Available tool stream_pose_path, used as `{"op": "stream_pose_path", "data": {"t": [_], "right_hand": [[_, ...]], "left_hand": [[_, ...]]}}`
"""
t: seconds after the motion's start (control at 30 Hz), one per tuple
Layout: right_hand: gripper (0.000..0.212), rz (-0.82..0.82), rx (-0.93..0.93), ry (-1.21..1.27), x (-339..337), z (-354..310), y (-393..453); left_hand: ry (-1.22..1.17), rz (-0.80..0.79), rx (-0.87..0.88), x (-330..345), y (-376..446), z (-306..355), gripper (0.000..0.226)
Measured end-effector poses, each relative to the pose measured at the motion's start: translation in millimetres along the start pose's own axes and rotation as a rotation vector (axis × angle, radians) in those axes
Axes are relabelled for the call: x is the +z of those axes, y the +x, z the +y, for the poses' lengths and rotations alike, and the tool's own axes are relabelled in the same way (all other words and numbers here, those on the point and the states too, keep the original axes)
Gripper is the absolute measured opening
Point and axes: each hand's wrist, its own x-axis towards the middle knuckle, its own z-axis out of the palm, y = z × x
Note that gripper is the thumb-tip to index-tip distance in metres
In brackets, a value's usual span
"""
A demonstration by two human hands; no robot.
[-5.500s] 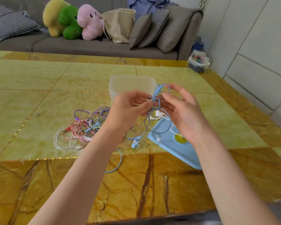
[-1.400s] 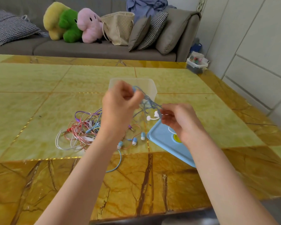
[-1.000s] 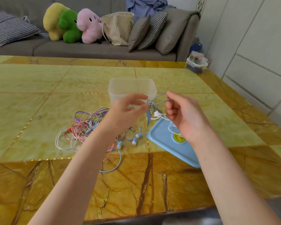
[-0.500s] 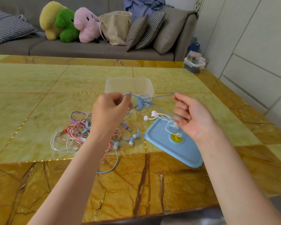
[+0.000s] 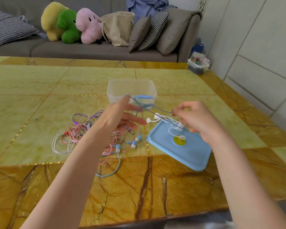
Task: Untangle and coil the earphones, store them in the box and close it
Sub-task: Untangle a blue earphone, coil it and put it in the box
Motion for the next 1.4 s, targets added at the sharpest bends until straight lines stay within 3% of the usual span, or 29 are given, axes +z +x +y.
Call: {"op": "stream_pose_path", "data": {"t": [0.1,0.2,0.3,0.4,0.5,0.67,0.77,0.83,0.9,1.0,1.1,1.2,1.3,1.4], "right_hand": [[0.017,0.296,-0.059,-0.381,0.0,4.1,6.1],[0.019,0.522,-0.095,-0.282,-3.2,4.3,7.3],[0.014,0.371,-0.041,0.232,1.6,2.6,6.5],[0.018,0.197,0.011,0.630,3.4,-0.8,2.7],[0.015,0.142,0.021,0.885,1.7,-6.5,-0.6],[0.022,0.128,0.043,1.089,-0.2,-11.0,-1.0],[0.021,0.191,-0.031,1.015,-1.9,-11.3,-2.2],[0.020,0.278,-0.104,0.911,-2.7,-11.0,-2.4],[0.019,0.312,-0.162,0.825,-3.4,-11.6,-1.9],[0.019,0.176,-0.200,0.810,0.0,-14.8,-4.3],[0.021,-0.032,-0.216,0.882,6.6,-21.0,-9.7],[0.020,-0.154,-0.212,0.959,7.3,-23.0,-9.9],[0.014,0.016,-0.209,0.800,-1.8,-15.1,-5.3],[0.015,0.294,-0.277,0.417,-9.4,-2.4,3.4]], "left_hand": [[-0.053,0.017,0.009,-0.9,2.6,-3.6,0.044],[0.034,0.107,0.042,-3.2,3.9,-3.9,0.042],[0.041,0.046,0.017,-3.2,2.9,-2.4,0.050],[-0.243,-0.119,-0.015,-6.7,1.5,-1.7,0.057],[-0.459,-0.259,0.036,-10.0,-0.8,2.5,0.064],[-0.543,-0.496,0.130,-5.4,-10.7,8.2,0.053],[-0.193,-0.479,0.160,-9.5,-11.7,4.6,0.035],[0.223,-0.372,0.168,-11.6,-10.8,-0.8,0.034],[0.407,-0.213,0.170,-7.7,-8.7,-4.1,0.037],[0.338,-0.008,0.336,8.5,-5.5,-2.2,0.027],[0.379,0.079,0.561,26.7,-1.0,-3.3,0.023],[0.293,0.172,0.611,31.6,2.3,-3.9,0.015],[-0.109,0.096,0.422,22.7,0.2,-0.4,0.016],[-0.252,0.110,0.284,10.8,0.1,-1.2,0.014]]}}
